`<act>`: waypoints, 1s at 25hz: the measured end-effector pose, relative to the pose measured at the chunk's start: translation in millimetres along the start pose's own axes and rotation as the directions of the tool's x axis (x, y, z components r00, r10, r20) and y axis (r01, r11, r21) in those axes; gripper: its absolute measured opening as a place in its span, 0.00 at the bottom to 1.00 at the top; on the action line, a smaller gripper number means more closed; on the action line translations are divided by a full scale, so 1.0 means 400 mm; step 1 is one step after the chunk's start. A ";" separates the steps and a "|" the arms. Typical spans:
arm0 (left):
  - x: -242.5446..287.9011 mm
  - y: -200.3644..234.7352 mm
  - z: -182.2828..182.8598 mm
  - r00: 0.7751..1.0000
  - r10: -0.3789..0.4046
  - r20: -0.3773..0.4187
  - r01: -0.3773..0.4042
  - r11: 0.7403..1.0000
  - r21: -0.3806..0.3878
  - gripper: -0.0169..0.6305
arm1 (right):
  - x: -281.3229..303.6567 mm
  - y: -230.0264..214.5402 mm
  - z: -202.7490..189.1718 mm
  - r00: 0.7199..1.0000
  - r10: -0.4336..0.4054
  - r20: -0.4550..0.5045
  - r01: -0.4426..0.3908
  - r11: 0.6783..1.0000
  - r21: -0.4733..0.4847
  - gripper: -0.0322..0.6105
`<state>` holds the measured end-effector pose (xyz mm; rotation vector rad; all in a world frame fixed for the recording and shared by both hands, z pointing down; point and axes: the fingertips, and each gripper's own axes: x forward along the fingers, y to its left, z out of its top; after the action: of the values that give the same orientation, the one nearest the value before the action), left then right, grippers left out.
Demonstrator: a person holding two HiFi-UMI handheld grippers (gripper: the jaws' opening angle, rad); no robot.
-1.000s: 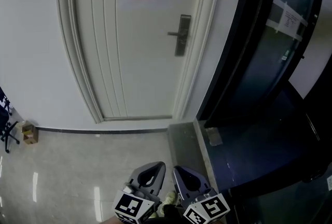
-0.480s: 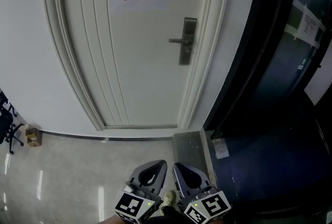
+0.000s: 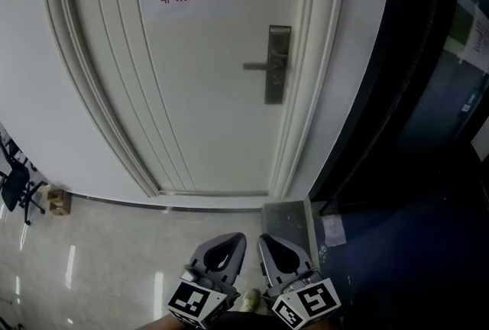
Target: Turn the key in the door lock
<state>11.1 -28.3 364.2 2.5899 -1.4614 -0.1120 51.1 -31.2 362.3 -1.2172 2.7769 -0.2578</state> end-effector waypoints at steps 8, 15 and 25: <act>0.106 0.018 0.019 0.999 0.003 0.036 -0.003 1.000 0.001 0.03 | 0.045 -0.065 0.027 1.000 0.016 0.007 -0.016 1.000 -0.001 0.07; 0.213 0.073 0.031 0.999 -0.036 0.039 0.035 0.999 0.007 0.03 | 0.130 -0.137 0.040 1.000 -0.016 -0.002 0.016 0.999 -0.050 0.07; 0.427 0.245 0.096 0.994 -0.086 0.069 0.083 0.996 0.043 0.03 | 0.362 -0.280 0.082 0.997 -0.067 0.026 0.069 0.993 -0.099 0.07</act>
<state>11.4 -228.0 346.6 2.7070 -1.3912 -0.1889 39.2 -216.2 348.6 -1.3306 2.7625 -0.1110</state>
